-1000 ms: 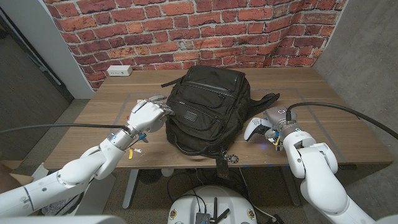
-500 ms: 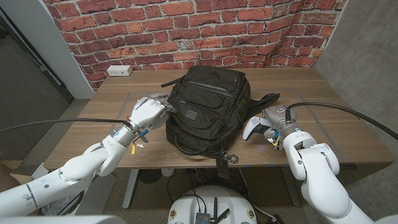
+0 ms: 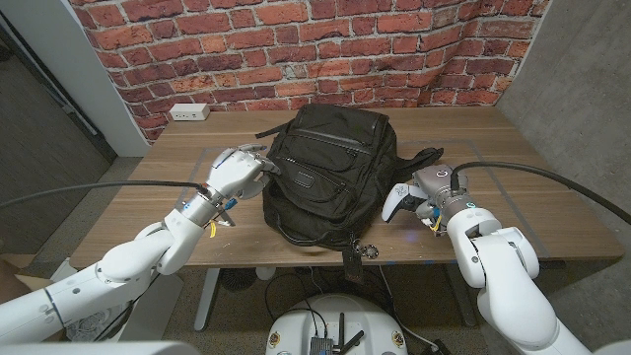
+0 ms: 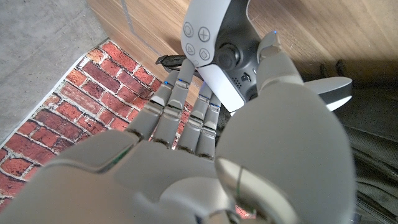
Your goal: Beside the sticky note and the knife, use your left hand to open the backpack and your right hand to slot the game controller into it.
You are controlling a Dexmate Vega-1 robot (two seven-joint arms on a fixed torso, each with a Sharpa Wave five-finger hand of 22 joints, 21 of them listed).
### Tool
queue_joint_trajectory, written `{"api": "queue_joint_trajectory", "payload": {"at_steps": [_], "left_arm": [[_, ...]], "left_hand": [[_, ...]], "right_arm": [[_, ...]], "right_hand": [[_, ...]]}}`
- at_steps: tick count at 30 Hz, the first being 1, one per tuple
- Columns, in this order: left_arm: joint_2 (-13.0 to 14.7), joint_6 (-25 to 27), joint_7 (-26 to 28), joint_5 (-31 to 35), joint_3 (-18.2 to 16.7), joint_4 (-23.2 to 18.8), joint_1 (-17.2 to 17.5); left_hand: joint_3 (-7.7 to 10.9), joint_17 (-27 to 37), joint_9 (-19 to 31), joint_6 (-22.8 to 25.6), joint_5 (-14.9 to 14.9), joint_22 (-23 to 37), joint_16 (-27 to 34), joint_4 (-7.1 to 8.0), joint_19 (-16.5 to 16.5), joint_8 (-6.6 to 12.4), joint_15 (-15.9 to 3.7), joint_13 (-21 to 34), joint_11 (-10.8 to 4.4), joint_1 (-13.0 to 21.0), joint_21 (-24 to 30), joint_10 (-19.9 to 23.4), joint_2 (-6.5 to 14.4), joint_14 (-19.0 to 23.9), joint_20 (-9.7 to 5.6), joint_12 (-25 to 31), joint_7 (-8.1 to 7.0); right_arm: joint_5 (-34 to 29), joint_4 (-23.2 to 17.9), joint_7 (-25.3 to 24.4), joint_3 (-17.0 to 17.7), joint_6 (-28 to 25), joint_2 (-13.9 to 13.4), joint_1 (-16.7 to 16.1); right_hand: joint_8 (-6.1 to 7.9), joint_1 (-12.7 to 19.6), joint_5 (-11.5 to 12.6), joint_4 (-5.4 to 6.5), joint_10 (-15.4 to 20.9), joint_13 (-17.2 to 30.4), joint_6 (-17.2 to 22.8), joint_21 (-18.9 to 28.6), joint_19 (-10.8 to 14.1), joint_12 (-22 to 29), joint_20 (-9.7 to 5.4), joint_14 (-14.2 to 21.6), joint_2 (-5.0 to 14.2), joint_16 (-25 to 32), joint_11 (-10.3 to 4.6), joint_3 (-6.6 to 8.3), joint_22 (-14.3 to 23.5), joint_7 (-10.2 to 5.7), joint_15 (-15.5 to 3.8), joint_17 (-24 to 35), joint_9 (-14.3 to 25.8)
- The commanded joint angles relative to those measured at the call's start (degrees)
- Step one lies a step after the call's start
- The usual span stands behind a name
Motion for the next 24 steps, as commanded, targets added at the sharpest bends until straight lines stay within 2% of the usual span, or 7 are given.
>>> {"api": "queue_joint_trajectory", "payload": {"at_steps": [1, 11, 24], "left_arm": [[-1.42, -1.66, -2.15, -4.24, -1.69, -0.63, -0.12], [-3.18, -2.46, -6.87, -8.00, -2.44, -1.82, -1.06], [-5.56, -4.24, -8.47, -8.42, -2.11, -2.69, -2.98]], "left_hand": [[0.49, 0.13, 0.15, 0.44, -0.15, 0.18, 0.15, -0.02, 0.51, 0.27, -5.20, 0.00, 0.00, -0.46, 0.10, 0.71, 0.00, 0.72, -8.42, 0.13, 0.09], [0.66, 0.16, 0.17, 0.53, -0.15, 0.18, 0.16, -0.04, 0.56, 0.27, -5.21, 0.01, 0.04, -0.54, 0.07, 1.23, 0.05, 1.26, -8.42, 0.16, 0.21], [0.91, 0.15, 0.18, 0.79, -0.15, 0.19, 0.13, -0.07, 0.78, 0.27, -5.17, 0.01, 0.11, -0.68, 0.10, 1.94, 0.05, 1.94, -8.41, 0.18, 0.57]], "right_arm": [[-2.19, -1.65, 0.18, -0.42, 0.98, 1.30, -1.39], [-4.27, -3.02, 0.20, -0.60, 2.11, 2.68, -2.59], [-5.83, -4.44, -0.42, -0.97, 3.65, 4.12, -4.04]], "right_hand": [[0.19, 7.69, 0.39, 0.15, 6.15, 0.22, 4.24, 0.14, 0.61, -0.03, -8.22, 4.35, 8.12, -0.08, -5.74, 0.35, 0.15, -4.01, -13.05, 3.52, 0.14], [0.18, 7.74, 0.42, 0.15, 6.24, 0.27, 4.32, 0.13, 0.60, -0.18, -8.24, 4.41, 8.19, -0.23, -5.75, 0.25, 0.15, -3.82, -13.08, 3.61, 0.15], [0.22, 7.86, 0.45, 0.13, 6.37, 0.41, 4.55, 0.13, 0.60, -0.36, -8.22, 4.52, 8.27, -0.42, -5.74, 0.12, 0.16, -3.84, -13.05, 3.75, 0.15]]}}
